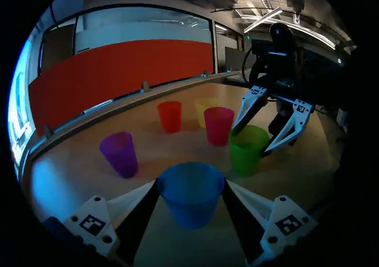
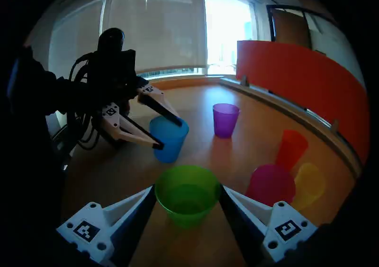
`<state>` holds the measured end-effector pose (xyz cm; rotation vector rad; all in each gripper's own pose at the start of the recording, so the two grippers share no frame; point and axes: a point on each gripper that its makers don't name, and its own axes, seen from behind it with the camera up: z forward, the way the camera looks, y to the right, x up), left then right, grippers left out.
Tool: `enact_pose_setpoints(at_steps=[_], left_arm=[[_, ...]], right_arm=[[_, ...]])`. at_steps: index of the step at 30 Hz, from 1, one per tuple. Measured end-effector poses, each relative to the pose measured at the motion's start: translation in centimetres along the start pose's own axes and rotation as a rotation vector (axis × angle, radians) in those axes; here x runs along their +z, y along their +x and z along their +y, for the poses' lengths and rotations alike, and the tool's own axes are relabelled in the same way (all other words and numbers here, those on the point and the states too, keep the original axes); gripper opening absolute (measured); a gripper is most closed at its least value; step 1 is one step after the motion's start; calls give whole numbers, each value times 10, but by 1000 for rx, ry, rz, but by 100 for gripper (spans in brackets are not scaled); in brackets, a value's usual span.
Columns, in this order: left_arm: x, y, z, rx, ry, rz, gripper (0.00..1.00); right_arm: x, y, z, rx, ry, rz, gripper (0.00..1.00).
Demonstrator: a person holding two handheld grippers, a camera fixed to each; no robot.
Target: Pour water
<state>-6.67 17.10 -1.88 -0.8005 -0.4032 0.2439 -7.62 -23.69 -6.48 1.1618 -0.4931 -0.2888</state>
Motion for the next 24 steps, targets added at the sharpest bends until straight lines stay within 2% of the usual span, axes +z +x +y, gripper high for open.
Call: enact_pose_setpoints(at_steps=[11, 24], left_arm=[[0, -4, 1, 7, -3, -33, 89], [-3, -11, 4, 40, -11, -81, 90]], right_arm=[[-2, -3, 2, 9, -10, -10, 96], [-3, -6, 1, 21, -18, -9, 100]])
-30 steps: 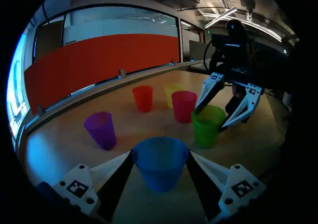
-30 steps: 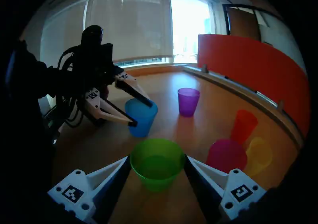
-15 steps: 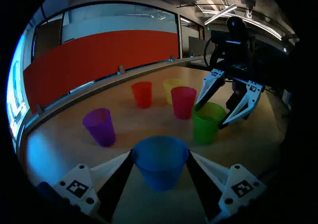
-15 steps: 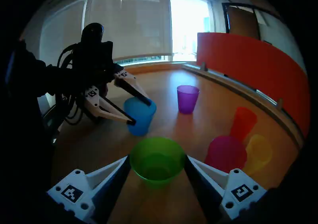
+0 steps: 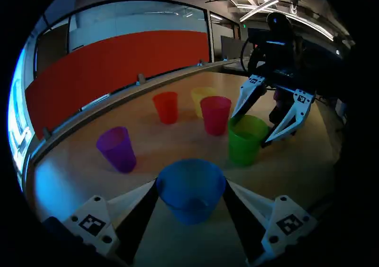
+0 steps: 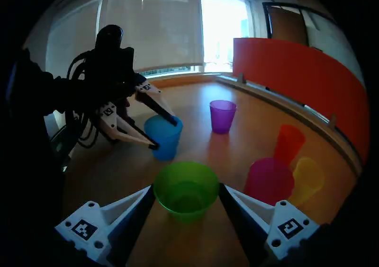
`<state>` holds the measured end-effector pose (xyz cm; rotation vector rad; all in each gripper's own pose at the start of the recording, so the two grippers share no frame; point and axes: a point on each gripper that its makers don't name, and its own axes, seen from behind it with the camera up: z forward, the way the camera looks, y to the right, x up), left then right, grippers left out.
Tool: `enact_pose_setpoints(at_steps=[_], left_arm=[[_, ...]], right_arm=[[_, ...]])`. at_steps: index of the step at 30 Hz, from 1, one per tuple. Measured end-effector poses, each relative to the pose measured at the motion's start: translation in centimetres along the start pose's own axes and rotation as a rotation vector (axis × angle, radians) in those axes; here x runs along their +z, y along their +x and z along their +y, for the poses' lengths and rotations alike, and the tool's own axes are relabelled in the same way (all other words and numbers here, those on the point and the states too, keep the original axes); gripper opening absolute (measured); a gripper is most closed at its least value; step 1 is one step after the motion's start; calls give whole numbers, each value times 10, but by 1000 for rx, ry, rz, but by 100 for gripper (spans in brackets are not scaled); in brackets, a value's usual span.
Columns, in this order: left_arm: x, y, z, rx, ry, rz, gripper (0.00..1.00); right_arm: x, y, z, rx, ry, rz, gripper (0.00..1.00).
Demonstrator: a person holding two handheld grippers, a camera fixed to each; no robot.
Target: Pour water
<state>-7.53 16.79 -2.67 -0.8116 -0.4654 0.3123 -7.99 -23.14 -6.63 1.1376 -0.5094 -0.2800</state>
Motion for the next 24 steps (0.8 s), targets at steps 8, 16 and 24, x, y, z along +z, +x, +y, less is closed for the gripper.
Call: enact_pose_setpoints(at_steps=[8, 16, 24], left_arm=[[0, -7, -1, -4, 2, -28, 90], [-2, -15, -1, 15, 2, -63, 91], [-5, -25, -3, 33, 14, -101, 91]], right_arm=[[-3, -7, 1, 2, -8, -10, 100], [-7, -12, 0, 20, -13, -9, 100], [-15, -19, 0, 25, -28, -7, 100]])
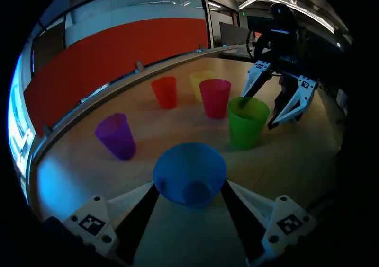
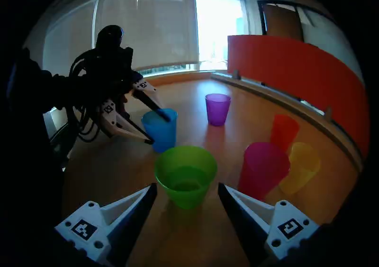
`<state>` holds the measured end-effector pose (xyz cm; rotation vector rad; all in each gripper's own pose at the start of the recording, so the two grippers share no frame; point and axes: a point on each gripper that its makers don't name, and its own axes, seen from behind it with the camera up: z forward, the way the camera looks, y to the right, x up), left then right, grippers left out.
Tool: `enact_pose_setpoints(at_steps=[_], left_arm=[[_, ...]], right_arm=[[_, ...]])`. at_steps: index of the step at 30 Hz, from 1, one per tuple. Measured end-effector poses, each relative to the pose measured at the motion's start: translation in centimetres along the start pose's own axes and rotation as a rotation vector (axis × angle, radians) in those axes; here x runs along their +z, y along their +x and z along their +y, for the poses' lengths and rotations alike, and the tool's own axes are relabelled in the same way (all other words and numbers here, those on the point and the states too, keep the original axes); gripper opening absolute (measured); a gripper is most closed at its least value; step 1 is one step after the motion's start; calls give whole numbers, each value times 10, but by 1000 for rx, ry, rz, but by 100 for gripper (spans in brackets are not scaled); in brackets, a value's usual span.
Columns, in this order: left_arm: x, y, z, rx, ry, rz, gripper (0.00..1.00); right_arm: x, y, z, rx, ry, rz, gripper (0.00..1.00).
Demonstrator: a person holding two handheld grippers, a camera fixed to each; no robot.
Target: Pour water
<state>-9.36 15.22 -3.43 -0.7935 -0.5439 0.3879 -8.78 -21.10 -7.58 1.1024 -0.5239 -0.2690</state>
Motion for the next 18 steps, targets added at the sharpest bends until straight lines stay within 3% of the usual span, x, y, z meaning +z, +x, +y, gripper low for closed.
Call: enact_pose_setpoints(at_steps=[9, 18], left_arm=[[-12, -8, -6, 12, 33, -23, 91], [-36, -19, -13, -2, 83, -22, 91]], right_arm=[[-17, -4, 1, 6, -26, 1, 100], [-41, -8, 4, 9, -71, -2, 100]])
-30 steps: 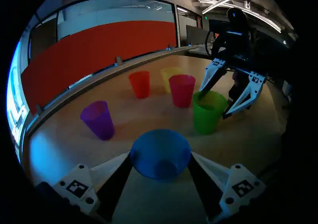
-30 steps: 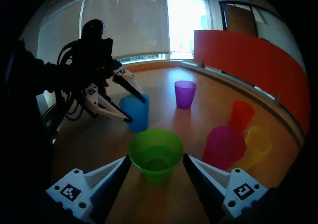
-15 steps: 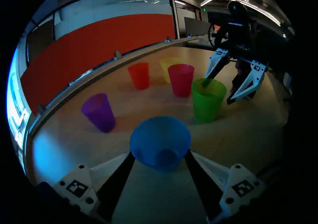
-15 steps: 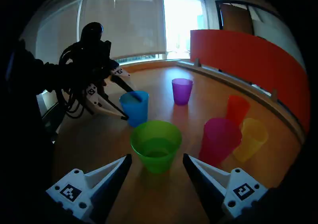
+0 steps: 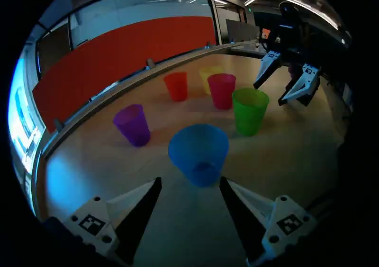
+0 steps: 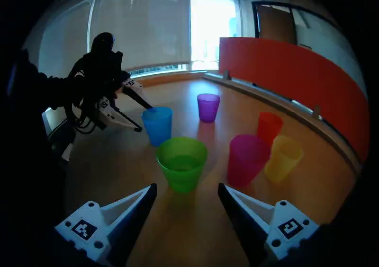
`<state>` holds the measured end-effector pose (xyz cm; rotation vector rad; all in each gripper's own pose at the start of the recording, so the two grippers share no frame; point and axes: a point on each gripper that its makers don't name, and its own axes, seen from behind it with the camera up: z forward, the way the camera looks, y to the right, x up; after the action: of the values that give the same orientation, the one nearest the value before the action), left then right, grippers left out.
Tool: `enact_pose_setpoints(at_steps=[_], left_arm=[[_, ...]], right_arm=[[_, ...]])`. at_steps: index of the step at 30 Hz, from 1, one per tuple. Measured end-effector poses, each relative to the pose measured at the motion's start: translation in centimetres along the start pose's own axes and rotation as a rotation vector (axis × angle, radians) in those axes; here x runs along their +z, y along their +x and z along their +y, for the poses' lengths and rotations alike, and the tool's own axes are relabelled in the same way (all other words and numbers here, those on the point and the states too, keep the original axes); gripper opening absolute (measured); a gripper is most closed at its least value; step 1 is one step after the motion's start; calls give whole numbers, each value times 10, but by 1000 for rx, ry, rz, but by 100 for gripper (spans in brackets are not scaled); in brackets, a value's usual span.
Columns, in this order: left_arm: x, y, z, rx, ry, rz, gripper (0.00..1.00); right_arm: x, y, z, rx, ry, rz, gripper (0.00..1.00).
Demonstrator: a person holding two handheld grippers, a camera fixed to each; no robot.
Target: Pour water
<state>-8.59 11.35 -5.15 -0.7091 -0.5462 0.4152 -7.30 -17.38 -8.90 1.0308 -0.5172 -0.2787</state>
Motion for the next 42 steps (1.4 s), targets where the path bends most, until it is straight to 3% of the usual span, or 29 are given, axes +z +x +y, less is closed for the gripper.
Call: enact_pose_setpoints(at_steps=[9, 16, 35, 42], left_arm=[[-26, -7, -15, -26, 82, 14, 91], [-46, -5, -29, -55, 157, 54, 91], [-94, 20, -90, -170, 407, 239, 91], [-111, 29, -104, -231, 471, 328, 91]], right_arm=[[-22, 7, 7, 39, -67, 36, 100], [-41, 14, 26, 75, -172, 71, 100], [-77, 34, 74, 146, -460, 192, 100], [-88, 42, 98, 151, -579, 233, 100]])
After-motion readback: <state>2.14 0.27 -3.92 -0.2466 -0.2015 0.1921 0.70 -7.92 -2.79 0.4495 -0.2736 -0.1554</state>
